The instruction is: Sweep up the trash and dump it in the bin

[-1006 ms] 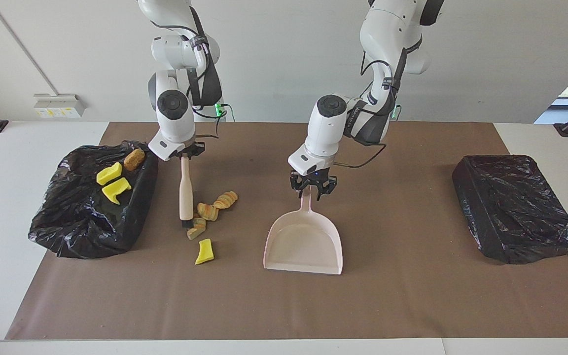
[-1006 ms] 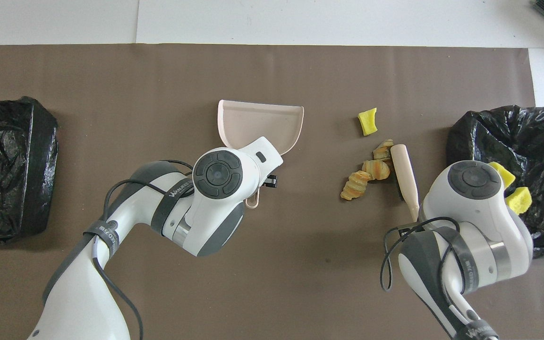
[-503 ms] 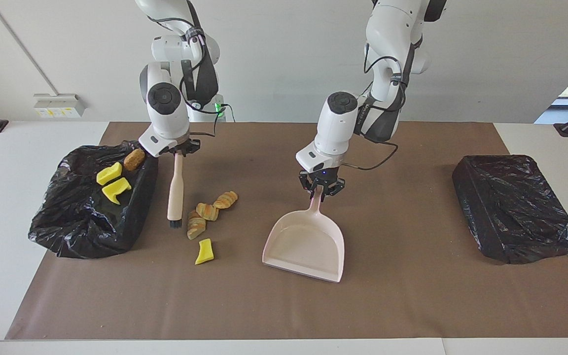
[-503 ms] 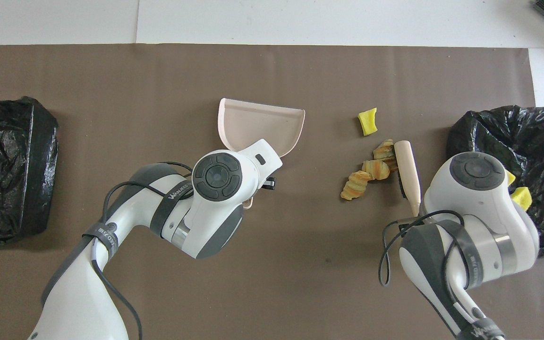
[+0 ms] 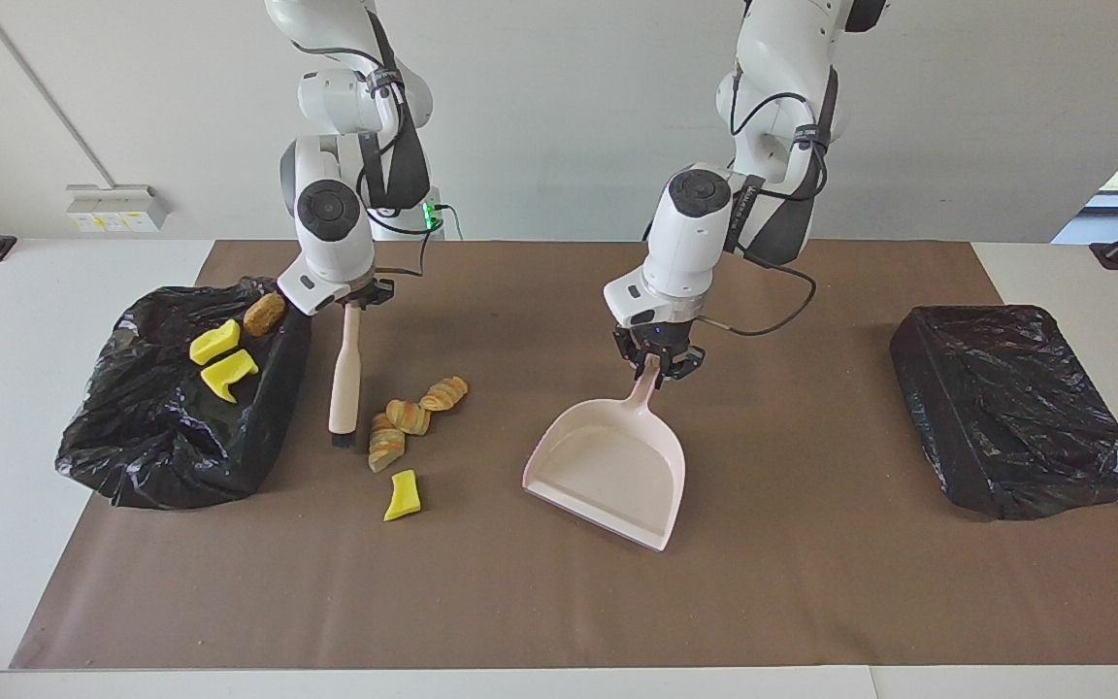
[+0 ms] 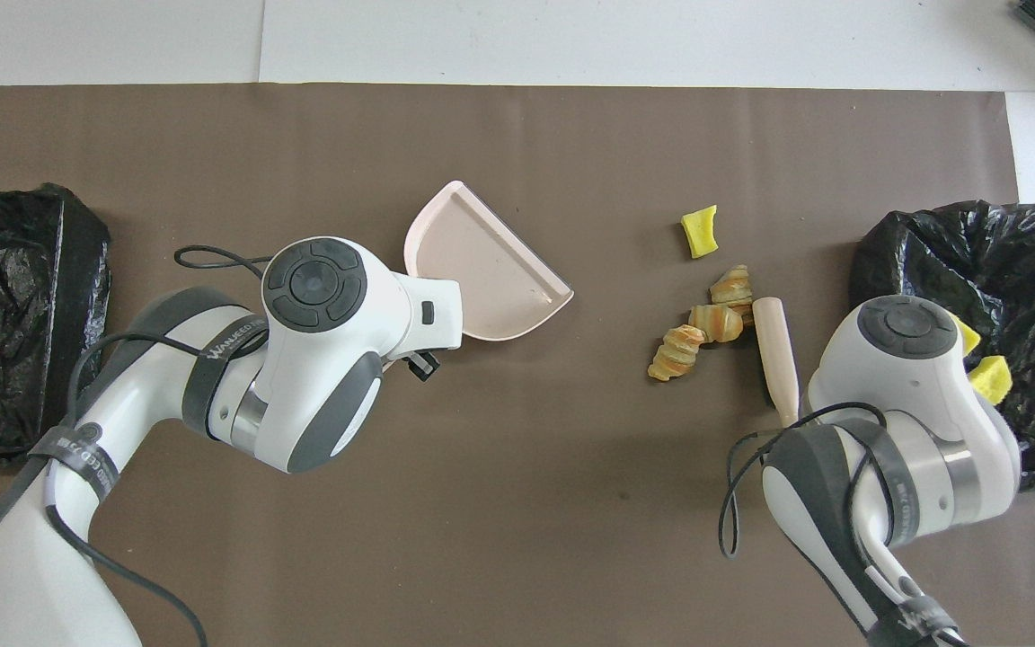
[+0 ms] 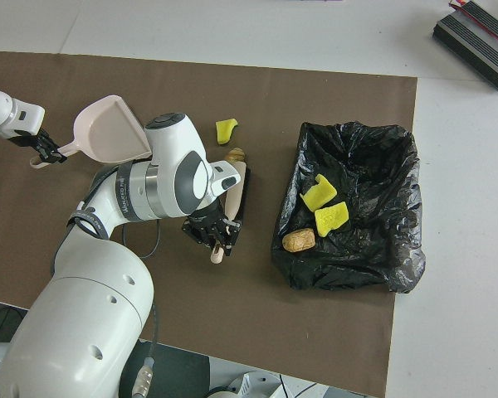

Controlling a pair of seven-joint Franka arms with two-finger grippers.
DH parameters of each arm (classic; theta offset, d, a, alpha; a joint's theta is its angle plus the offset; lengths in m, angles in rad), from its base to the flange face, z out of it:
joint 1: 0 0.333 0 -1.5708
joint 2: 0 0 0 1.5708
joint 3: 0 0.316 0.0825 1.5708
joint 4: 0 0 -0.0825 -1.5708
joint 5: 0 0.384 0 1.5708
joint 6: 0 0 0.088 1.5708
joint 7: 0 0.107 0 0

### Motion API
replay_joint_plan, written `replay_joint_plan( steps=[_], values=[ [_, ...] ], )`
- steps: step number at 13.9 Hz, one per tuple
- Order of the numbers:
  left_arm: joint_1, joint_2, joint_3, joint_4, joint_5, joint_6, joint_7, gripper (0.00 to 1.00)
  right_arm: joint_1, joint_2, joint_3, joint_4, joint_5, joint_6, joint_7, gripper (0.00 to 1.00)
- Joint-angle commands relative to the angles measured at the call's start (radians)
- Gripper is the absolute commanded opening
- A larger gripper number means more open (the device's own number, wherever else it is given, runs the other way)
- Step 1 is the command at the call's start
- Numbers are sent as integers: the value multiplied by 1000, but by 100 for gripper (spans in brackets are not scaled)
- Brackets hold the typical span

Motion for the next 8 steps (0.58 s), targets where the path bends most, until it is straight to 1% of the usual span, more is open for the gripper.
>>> replay_joint_plan(
  steps=[1, 3, 4, 6, 7, 8],
  values=[
    [46, -40, -6, -41, 16, -26, 224, 0, 24, -51, 5, -55, 66, -4, -30, 0],
    [63, -40, -4, -44, 16, -32, 384, 0, 43, -48, 5, -58, 144, 4, -4, 0],
    [66, -40, -6, -51, 16, -37, 424, 0, 73, -40, 5, -58, 164, 7, 9, 0],
    [48, -47, -10, -80, 16, -25, 434, 0, 121, -40, 5, -58, 192, 8, 21, 0],
    [8, -60, -9, -93, 16, -15, 435, 0, 145, -40, 5, -58, 222, 12, 22, 0],
    [-7, -66, -6, -107, 16, -6, 432, 0, 167, -39, 5, -58, 247, 24, 27, 0]
  ],
)
